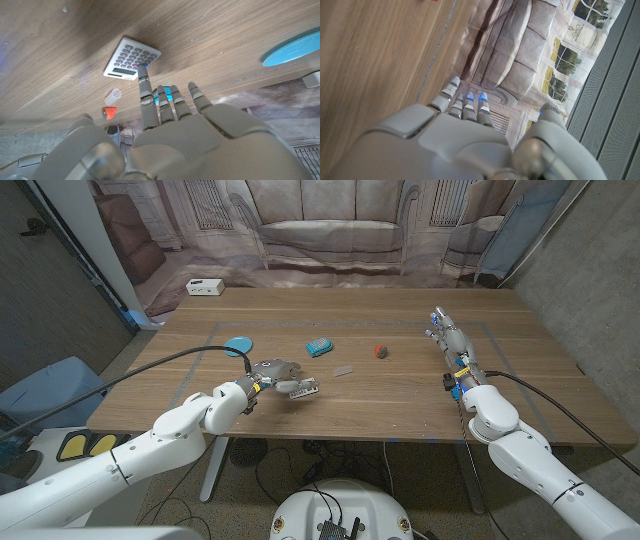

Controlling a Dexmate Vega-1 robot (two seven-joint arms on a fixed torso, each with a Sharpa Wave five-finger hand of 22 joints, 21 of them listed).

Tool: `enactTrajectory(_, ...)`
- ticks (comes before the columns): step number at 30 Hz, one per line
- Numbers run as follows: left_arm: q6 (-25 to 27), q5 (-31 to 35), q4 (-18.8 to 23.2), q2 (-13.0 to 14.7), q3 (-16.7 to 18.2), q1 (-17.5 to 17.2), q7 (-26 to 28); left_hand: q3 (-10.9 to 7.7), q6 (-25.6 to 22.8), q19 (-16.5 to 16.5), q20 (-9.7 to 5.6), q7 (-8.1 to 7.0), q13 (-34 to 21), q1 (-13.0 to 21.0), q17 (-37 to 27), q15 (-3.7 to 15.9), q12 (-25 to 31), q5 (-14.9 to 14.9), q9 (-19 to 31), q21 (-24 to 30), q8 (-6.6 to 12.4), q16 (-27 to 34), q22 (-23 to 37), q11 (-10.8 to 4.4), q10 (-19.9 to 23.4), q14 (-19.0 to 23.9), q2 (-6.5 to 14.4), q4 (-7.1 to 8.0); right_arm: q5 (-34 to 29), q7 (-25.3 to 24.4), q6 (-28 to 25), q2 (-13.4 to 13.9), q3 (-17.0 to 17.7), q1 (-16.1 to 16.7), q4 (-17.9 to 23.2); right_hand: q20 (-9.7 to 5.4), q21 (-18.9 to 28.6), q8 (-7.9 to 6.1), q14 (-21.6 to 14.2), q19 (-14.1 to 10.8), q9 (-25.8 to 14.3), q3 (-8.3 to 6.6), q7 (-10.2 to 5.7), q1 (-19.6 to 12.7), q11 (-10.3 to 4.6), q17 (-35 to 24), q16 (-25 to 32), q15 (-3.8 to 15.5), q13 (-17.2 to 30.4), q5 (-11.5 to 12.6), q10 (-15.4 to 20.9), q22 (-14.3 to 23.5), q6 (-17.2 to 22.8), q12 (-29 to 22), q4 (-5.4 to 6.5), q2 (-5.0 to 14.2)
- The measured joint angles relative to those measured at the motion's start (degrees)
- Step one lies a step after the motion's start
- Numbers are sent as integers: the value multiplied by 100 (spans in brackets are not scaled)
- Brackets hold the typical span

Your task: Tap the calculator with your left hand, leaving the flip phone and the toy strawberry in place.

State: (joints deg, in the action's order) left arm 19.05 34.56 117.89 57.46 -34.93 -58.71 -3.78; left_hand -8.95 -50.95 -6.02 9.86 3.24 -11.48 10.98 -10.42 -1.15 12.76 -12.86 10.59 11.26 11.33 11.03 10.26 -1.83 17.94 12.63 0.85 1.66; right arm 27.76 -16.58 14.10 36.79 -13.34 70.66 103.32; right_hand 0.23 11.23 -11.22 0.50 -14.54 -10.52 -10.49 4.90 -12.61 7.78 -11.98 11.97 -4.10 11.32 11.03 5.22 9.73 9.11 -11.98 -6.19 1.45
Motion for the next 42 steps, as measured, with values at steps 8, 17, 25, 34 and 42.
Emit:
enactTrajectory(8, 10, 50, 27, -12, 34, -6, 72, -19, 55, 0, 0, -6, 0, -2, 0, 31, 0, 0, 15, 0, 0, 0, 0, 0, 0, 30, -2, -19, 13, 11, 6, 6, 17, 5, -9, 0, 0, 0, 0, 0, 0, 0, 0, 0, 0, 0, 0, 0, 0, 0, 0, 0, 0, 0, 0, 0)
enactTrajectory(17, 35, 81, 61, -35, 83, -54, 188, -19, 52, 0, 0, -6, 0, 28, 0, 23, 0, 0, 8, 0, 2, 0, 0, 20, 20, 58, 28, -19, 14, 15, 24, 9, 33, 5, -19, 0, 0, 0, 1, 0, 0, 0, 0, 0, 0, -1, 0, 1, 0, 0, 0, 0, 0, 0, 0, 0)
enactTrajectory(25, 22, 95, 75, -64, 127, -81, 308, -42, 51, -32, 31, -6, -13, 29, 0, 44, 45, 44, 9, 0, 2, 0, 0, -22, 122, 79, 29, -42, 10, 15, 43, 4, 37, 2, -41, 0, 0, 0, 1, 0, 0, 21, 0, -31, 0, -1, 0, 1, 0, 0, 0, 0, 0, 0, -21, 31)
enactTrajectory(34, 20, 112, 123, -71, 178, -123, 405, -42, 83, -32, 31, -38, -13, 66, 0, 75, 45, 44, 9, 0, 2, 0, 0, 9, 152, 110, 66, -41, 8, 14, 47, 0, 48, -13, -51, -1, 0, 0, 1, 0, 0, 4, 0, -31, 0, -1, 0, 1, 0, 0, 0, 0, 0, 0, -38, 31)
enactTrajectory(42, 45, 175, 213, -44, 237, -185, 506, -42, 82, -50, 42, -38, -12, 66, 0, 98, 89, 44, 8, 49, 2, 0, 0, 1, 206, 132, 66, -41, 7, 13, 70, -5, 57, -22, -57, -1, 0, 0, 1, 0, 0, 4, 0, -31, 0, -1, 0, 1, 0, 0, 0, 0, 0, 0, -38, 31)
